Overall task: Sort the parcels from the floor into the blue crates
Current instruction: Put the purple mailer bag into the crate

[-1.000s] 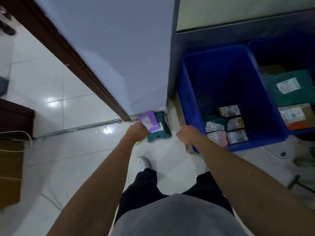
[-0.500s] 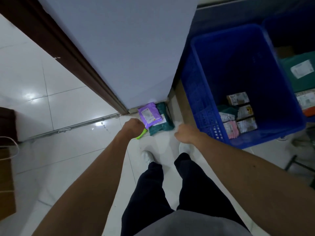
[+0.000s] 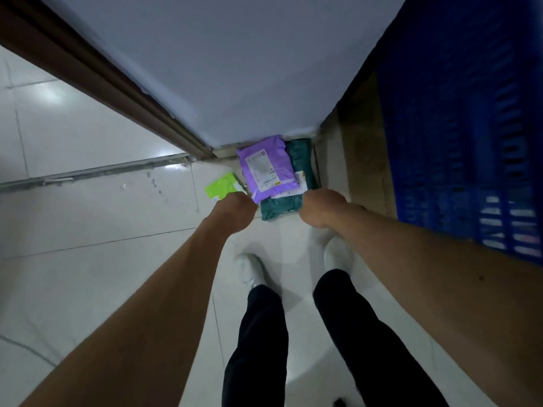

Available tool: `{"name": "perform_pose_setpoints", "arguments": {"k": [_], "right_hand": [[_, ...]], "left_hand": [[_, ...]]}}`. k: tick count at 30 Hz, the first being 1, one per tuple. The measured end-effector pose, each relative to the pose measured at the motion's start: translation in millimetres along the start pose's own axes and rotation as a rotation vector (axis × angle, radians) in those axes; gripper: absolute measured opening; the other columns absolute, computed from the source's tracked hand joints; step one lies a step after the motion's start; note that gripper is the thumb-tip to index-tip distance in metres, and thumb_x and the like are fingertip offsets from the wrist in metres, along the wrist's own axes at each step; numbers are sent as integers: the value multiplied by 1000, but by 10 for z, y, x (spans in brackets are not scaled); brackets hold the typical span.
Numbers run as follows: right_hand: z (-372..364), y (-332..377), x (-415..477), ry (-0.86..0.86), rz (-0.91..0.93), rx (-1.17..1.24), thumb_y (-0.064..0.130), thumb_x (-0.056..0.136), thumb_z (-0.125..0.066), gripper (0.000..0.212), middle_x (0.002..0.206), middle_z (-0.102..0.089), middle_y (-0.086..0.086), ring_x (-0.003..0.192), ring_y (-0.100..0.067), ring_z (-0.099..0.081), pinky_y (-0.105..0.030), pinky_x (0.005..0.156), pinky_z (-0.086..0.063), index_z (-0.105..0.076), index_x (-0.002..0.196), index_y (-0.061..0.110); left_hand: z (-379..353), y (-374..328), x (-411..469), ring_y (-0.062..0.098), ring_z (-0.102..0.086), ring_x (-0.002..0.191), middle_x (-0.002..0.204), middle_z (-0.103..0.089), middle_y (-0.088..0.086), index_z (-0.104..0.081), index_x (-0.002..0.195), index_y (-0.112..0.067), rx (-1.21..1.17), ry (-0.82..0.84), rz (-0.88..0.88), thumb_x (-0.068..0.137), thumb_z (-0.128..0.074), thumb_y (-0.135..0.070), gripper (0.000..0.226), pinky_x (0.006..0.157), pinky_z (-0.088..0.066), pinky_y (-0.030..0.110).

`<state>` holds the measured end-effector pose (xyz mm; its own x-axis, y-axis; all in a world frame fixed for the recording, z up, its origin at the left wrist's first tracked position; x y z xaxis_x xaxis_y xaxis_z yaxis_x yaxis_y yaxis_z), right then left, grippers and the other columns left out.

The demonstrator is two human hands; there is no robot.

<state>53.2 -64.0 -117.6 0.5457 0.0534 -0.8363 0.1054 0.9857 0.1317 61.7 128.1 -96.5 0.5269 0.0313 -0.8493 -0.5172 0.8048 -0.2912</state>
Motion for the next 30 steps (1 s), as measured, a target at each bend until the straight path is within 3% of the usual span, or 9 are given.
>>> {"name": "perform_pose_setpoints", "arguments": {"k": [8,11,15,17,19,21,24,26,30], "right_hand": [[-664,-299,1471,-28,-66,133,30,97,-49,41,134,-57,-17,119,-37,-58,-32,81,-40,-51,132,9],[-790,-328,1913,-127,-72,264,28,95,-52,41,133,-57,-18,118,-38,-57,-35,87,-43,-48,131,8],[-830,-287,2383,-217,-122,472,32,90,-59,44,127,-59,-16,111,-36,-60,-33,82,-43,-52,127,9],[-835,-249,2516,-214,-157,616,31,88,-62,41,111,-61,-13,96,-31,-60,-30,73,-41,-55,121,8],[-819,-206,2599,-191,-156,798,22,87,-63,24,87,-56,-8,77,-24,-54,-27,60,-37,-57,106,8],[-760,-182,2638,-142,-142,865,12,90,-59,5,78,-53,-7,66,-21,-48,-25,50,-33,-57,94,8],[-666,-144,2597,-30,-146,885,4,100,-45,19,77,-46,-9,63,-19,-42,-17,42,-33,-51,82,8],[-593,-155,2523,-34,-179,955,1,99,-44,17,72,-42,-6,59,-15,-38,-14,33,-29,-52,85,8],[-449,-175,2267,-92,-201,1004,5,94,-49,8,83,-50,-9,63,-16,-42,-20,49,-32,-56,93,8]], "left_hand": [[-755,253,1487,36,-59,118,128,-62,20,-61,126,0,-124,-71,58,99,-49,-17,34,100,-48,41],[-949,373,1875,36,-57,118,130,-61,17,-58,128,-5,-197,-126,83,95,-52,-21,37,99,-47,37],[-1116,416,2258,37,-62,112,122,-65,19,-62,124,-2,-284,-91,103,95,-53,-11,31,86,-50,37],[-1169,452,2367,36,-67,102,114,-70,18,-67,116,-2,-362,-109,115,88,-61,-11,30,80,-55,35],[-1236,563,2520,33,-70,94,109,-72,14,-67,114,-5,-450,-172,181,72,-67,-26,47,82,-60,38],[-1303,701,2706,36,-70,92,104,-72,17,-66,109,-3,-510,-216,246,65,-68,-30,52,76,-59,36],[-1145,519,2505,35,-71,82,94,-73,22,-68,94,4,-611,-205,289,75,-69,-16,28,66,-53,35],[-1049,403,2394,31,-64,71,84,-69,19,-64,81,4,-669,-193,276,80,-66,-8,12,65,-50,34],[-861,248,2188,28,-62,68,81,-65,15,-61,76,-3,-679,-135,264,81,-67,-4,8,67,-54,35]]}}
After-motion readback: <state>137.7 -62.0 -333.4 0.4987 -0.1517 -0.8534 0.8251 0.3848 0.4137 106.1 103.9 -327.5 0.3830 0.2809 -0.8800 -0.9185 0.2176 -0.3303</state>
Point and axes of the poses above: each hand's wrist, its own x-axis towards the middle knuckle, its own z-axis out of the back of the hand, y = z × x, the point moved 1 cm from there along x, towards the middle knuckle
